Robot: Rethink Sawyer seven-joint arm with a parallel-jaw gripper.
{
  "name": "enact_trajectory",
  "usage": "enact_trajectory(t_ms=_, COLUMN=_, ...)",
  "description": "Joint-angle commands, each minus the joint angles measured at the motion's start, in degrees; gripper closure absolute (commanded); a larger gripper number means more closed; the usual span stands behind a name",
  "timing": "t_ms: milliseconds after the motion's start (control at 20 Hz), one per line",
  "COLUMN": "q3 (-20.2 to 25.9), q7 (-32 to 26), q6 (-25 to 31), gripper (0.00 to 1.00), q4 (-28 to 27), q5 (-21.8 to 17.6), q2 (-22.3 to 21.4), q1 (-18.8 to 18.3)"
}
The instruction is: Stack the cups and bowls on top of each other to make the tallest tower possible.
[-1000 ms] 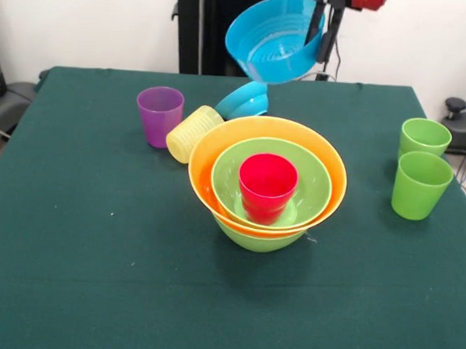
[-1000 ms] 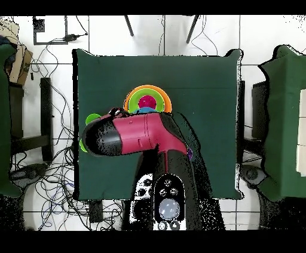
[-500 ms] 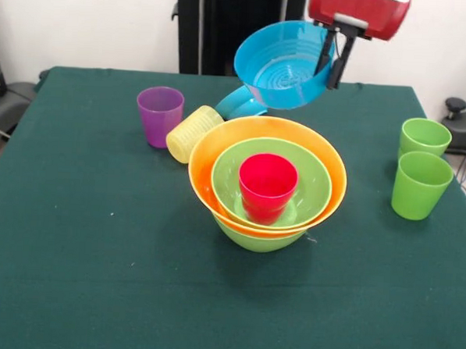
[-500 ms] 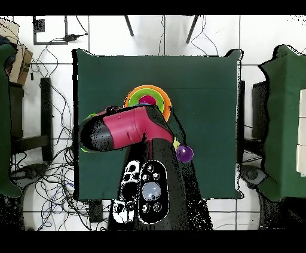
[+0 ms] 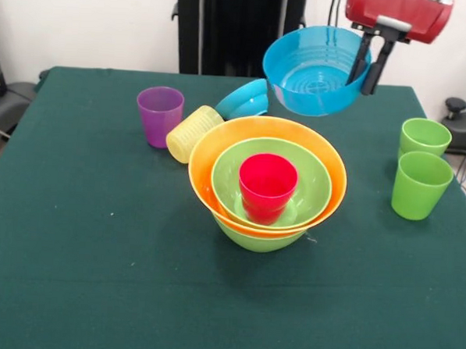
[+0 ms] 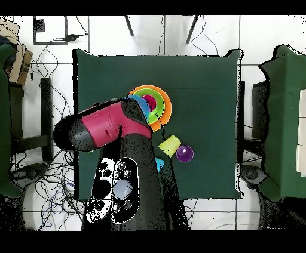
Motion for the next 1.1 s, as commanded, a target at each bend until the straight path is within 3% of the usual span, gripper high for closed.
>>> enact_trajectory(t_ms=50, q3=0.5, q7=-2.9, q6=-0.5, gripper=1.0, q4=-4.9, q5=-5.4, q2=2.6, q1=0.0)
enact_trajectory(t_ms=550, q3=0.3, q7=-3.4, q6=-5.1, gripper=1.0, q4=-5.7, q5=-5.9, q2=6.5, q1=-1.2)
enact_trajectory(t_ms=1100, q3=-2.1, q7=-1.4, q6=-9.2, gripper=1.0, q4=-7.5, q5=-6.2, q2=10.7, q1=0.6)
